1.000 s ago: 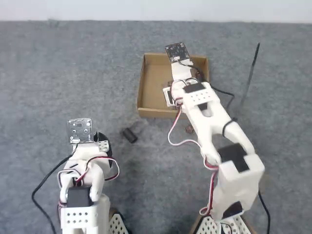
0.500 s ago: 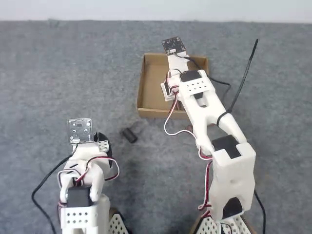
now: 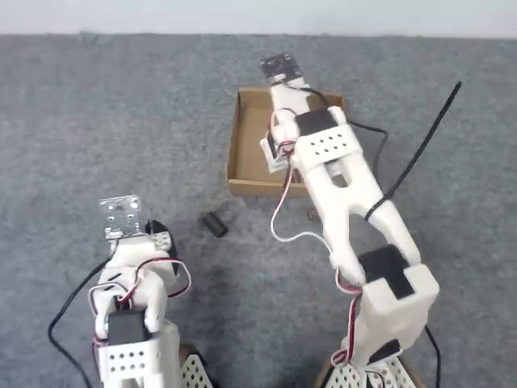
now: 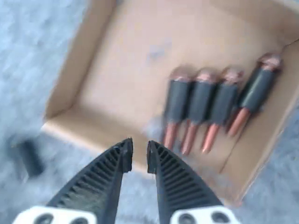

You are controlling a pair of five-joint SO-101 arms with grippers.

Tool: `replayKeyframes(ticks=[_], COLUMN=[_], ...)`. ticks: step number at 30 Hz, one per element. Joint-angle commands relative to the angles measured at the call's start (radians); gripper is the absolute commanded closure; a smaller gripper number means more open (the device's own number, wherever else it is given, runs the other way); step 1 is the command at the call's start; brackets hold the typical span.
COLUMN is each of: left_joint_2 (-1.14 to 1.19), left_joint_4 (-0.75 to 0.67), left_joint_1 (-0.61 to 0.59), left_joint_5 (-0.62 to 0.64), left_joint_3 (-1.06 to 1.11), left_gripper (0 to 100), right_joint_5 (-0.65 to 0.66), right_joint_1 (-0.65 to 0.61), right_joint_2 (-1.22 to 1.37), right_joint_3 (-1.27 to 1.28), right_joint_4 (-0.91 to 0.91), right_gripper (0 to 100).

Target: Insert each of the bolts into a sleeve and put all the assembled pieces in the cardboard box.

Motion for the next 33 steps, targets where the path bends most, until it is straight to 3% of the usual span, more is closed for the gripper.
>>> replayKeyframes(ticks=[1, 8, 13, 26, 33], left_joint_2=[-0.023, -0.023, -0.023, -0.023, -0.023], left_joint_4=[-0.057, -0.051, -0.038, -0.046, -0.064], left_joint_1=[-0.075, -0.192, -0.176, -0.175, -0.175], left_joint_5=[-0.008, -0.008, -0.009, -0.063, -0.063], left_joint_3=[-0.018, -0.018, -0.018, -0.018, -0.018], left_gripper=[99, 99, 99, 99, 99], right_joint_5=[0.006, 0.006, 0.005, 0.011, 0.014], right_joint_1=[-0.051, -0.179, -0.272, -0.410, -0.453], right_joint_2=[-0.111, -0.160, -0.157, -0.159, -0.157], right_joint_3=[-0.052, -0.052, -0.037, 0.336, 0.347], right_joint_4=[0.094, 0.271, 0.305, -0.222, -0.309], right_gripper=[96.7, 96.7, 96.7, 96.7, 96.7])
